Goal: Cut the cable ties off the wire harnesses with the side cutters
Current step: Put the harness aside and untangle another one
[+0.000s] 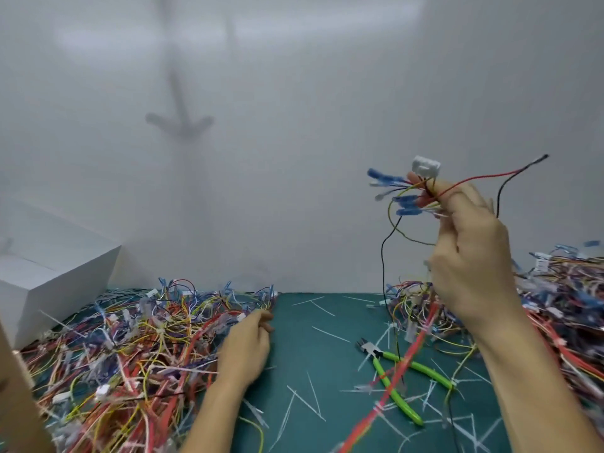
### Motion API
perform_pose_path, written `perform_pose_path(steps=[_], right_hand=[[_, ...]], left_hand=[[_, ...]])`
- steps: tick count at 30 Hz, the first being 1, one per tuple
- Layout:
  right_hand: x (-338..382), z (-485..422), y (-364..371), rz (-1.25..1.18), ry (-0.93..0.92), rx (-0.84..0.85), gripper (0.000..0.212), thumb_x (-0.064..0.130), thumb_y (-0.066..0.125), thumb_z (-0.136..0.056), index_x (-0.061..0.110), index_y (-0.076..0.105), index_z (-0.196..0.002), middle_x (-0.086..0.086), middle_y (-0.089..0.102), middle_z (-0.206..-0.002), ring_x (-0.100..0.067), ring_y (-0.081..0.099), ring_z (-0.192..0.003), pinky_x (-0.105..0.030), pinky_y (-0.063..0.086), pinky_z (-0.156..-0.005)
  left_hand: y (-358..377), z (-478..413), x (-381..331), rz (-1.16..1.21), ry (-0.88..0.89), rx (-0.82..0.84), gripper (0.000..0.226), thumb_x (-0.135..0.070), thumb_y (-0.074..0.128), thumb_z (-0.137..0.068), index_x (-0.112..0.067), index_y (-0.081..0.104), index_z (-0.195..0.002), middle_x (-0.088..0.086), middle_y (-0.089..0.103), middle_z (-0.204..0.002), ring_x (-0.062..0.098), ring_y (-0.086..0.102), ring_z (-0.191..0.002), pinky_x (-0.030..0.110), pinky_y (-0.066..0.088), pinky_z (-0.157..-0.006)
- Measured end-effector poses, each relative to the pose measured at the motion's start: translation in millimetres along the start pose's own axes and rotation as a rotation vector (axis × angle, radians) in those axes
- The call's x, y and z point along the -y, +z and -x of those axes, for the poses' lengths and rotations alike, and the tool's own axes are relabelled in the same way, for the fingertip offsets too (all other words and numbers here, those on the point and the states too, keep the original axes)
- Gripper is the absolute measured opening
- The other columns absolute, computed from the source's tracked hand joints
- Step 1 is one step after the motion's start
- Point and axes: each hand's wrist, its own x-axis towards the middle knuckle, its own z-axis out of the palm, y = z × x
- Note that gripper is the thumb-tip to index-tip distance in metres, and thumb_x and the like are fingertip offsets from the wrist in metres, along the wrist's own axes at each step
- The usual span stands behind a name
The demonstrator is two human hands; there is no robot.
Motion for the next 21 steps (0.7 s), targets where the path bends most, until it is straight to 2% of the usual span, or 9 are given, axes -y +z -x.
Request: perform_pose_path(steps=[5,7,9,10,12,14,16,19,21], right_hand=[[-4,0,-2,-0.102,-0.008,-0.056,0.053,-0.015,0.04,-0.095,0.015,0.06,-0.134,-0.005,0.065,-0.105,-0.026,0.063,-0.099,-0.032,0.05,-0.092],[-3,0,-3,-0.104,-0.01,-0.078,0.05,-0.012,0.041,-0.096,0.016,0.062,-0.131,-0.006,0.068,-0.101,-0.02,0.064,-0.095,-0.024,0.049,-0.09],[-3,-2,-6,-0.135,0.012,-0.101,0.045,-0.006,0.044,-0.098,0.022,0.063,-0.127,0.006,0.069,-0.093,-0.004,0.065,-0.089,-0.011,0.046,-0.083],[-4,-3,-7,-0.174,0.043,-0.098,0.04,-0.002,0.046,-0.099,0.025,0.063,-0.123,0.015,0.069,-0.092,0.001,0.066,-0.089,-0.012,0.047,-0.083],[-4,-4,-6,-0.314,0.144,-0.049,0.032,0.0,0.051,-0.099,0.027,0.059,-0.114,0.017,0.072,-0.098,0.0,0.07,-0.089,-0.026,0.053,-0.087],[0,-3,0,-0.477,0.257,0.014,0.033,-0.005,0.054,-0.096,0.026,0.054,-0.107,0.01,0.075,-0.099,-0.009,0.074,-0.087,-0.034,0.056,-0.088],[6,0,8,-0.555,0.306,0.063,0.036,-0.008,0.057,-0.093,0.027,0.054,-0.101,0.008,0.076,-0.095,-0.011,0.075,-0.086,-0.029,0.057,-0.084],[15,6,17,-0.589,0.291,0.086,0.034,-0.005,0.064,-0.09,0.027,0.056,-0.096,0.009,0.074,-0.093,-0.008,0.075,-0.084,-0.021,0.057,-0.078],[19,8,20,-0.573,0.273,0.081,0.031,0.0,0.069,-0.088,0.029,0.059,-0.092,0.013,0.074,-0.091,-0.006,0.074,-0.083,-0.02,0.057,-0.075]], left_hand=[[-24,-2,25,-0.075,0.197,0.001,0.034,0.001,0.052,-0.089,-0.017,0.064,-0.115,-0.013,0.067,-0.09,0.007,0.063,-0.084,0.024,0.046,-0.078],[-25,-1,26,-0.063,0.228,0.014,0.031,-0.002,0.056,-0.089,-0.019,0.065,-0.113,-0.016,0.068,-0.089,0.003,0.064,-0.084,0.026,0.05,-0.081],[-26,0,18,0.036,0.182,0.021,0.026,-0.005,0.06,-0.091,-0.024,0.067,-0.106,-0.018,0.07,-0.088,-0.004,0.065,-0.084,0.031,0.052,-0.086],[-27,-1,11,0.101,0.144,0.014,0.023,-0.007,0.061,-0.091,-0.027,0.068,-0.102,-0.018,0.072,-0.087,-0.006,0.065,-0.084,0.032,0.052,-0.089],[-31,-3,-11,0.209,0.112,-0.006,0.02,-0.011,0.062,-0.092,-0.029,0.068,-0.098,-0.019,0.073,-0.088,-0.008,0.065,-0.085,0.036,0.052,-0.091],[-35,-2,-45,0.33,0.154,-0.007,0.016,-0.016,0.061,-0.095,-0.029,0.068,-0.1,-0.017,0.074,-0.093,-0.004,0.066,-0.091,0.04,0.054,-0.091],[-42,4,-88,0.479,0.254,-0.019,0.015,-0.027,0.058,-0.097,-0.028,0.068,-0.107,-0.016,0.072,-0.103,0.002,0.066,-0.103,0.037,0.055,-0.091],[-59,18,-147,0.636,0.432,0.007,0.03,-0.043,0.061,-0.087,-0.031,0.067,-0.113,-0.019,0.07,-0.11,0.0,0.063,-0.109,0.017,0.052,-0.087],[-67,22,-173,0.626,0.47,0.132,0.036,-0.041,0.069,-0.08,-0.031,0.067,-0.114,-0.016,0.071,-0.108,0.003,0.067,-0.103,0.023,0.055,-0.087]])
